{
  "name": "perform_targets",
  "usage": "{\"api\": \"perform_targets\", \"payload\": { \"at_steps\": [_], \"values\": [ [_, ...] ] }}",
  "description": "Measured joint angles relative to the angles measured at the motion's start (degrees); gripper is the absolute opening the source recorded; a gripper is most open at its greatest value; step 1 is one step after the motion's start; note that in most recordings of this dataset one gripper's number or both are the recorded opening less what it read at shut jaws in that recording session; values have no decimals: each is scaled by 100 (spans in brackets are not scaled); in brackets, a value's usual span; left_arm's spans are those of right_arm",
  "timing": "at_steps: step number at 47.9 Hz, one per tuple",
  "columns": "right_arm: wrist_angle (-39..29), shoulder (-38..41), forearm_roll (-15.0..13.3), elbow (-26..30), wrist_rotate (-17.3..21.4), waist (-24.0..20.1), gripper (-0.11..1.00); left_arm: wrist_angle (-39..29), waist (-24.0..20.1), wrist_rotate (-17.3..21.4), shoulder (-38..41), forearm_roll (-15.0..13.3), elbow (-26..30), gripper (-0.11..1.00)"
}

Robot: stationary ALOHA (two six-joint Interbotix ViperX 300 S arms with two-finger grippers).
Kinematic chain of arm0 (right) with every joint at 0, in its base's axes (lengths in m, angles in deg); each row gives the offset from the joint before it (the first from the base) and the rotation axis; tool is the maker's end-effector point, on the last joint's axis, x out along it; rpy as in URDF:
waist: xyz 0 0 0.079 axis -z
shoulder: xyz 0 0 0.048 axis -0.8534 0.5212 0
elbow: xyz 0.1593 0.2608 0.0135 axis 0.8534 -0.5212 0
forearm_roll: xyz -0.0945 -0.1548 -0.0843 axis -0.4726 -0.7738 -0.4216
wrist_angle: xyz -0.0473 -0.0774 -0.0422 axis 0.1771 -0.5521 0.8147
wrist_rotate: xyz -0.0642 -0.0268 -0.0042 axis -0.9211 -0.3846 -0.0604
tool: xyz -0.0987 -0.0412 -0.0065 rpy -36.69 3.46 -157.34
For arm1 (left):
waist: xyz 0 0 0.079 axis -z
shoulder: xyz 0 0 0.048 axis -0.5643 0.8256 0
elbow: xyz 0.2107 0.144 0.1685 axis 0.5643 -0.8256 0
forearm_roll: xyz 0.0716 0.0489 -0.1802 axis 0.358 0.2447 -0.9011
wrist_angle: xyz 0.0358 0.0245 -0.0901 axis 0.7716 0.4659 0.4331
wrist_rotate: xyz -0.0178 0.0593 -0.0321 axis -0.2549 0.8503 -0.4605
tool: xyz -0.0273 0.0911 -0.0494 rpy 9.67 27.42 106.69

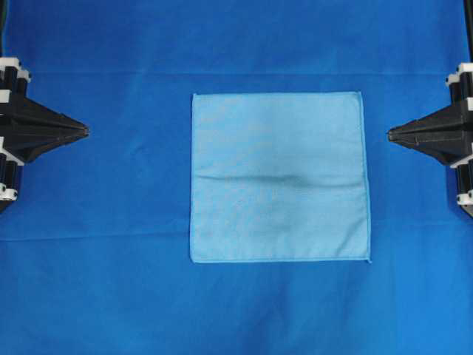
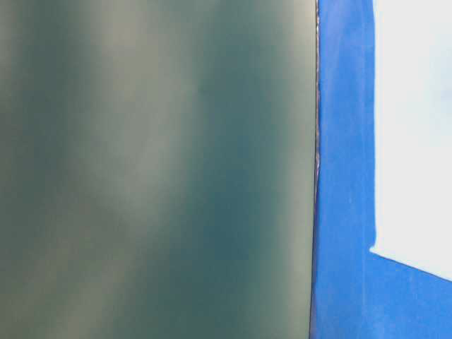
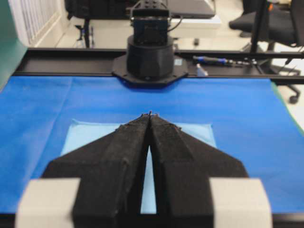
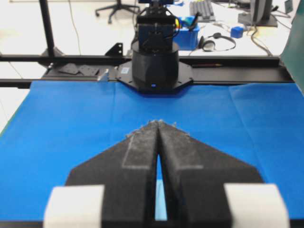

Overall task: Fold the light blue towel.
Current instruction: 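Move both grippers to the far corners of the light blue towel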

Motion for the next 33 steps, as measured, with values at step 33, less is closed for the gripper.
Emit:
{"api": "perform_targets", "payload": {
  "at_steps": [33],
  "values": [
    [-1389,1028,79,9,439,1925,1,422,-1336,70,3199,-105,738,19]
  ]
}}
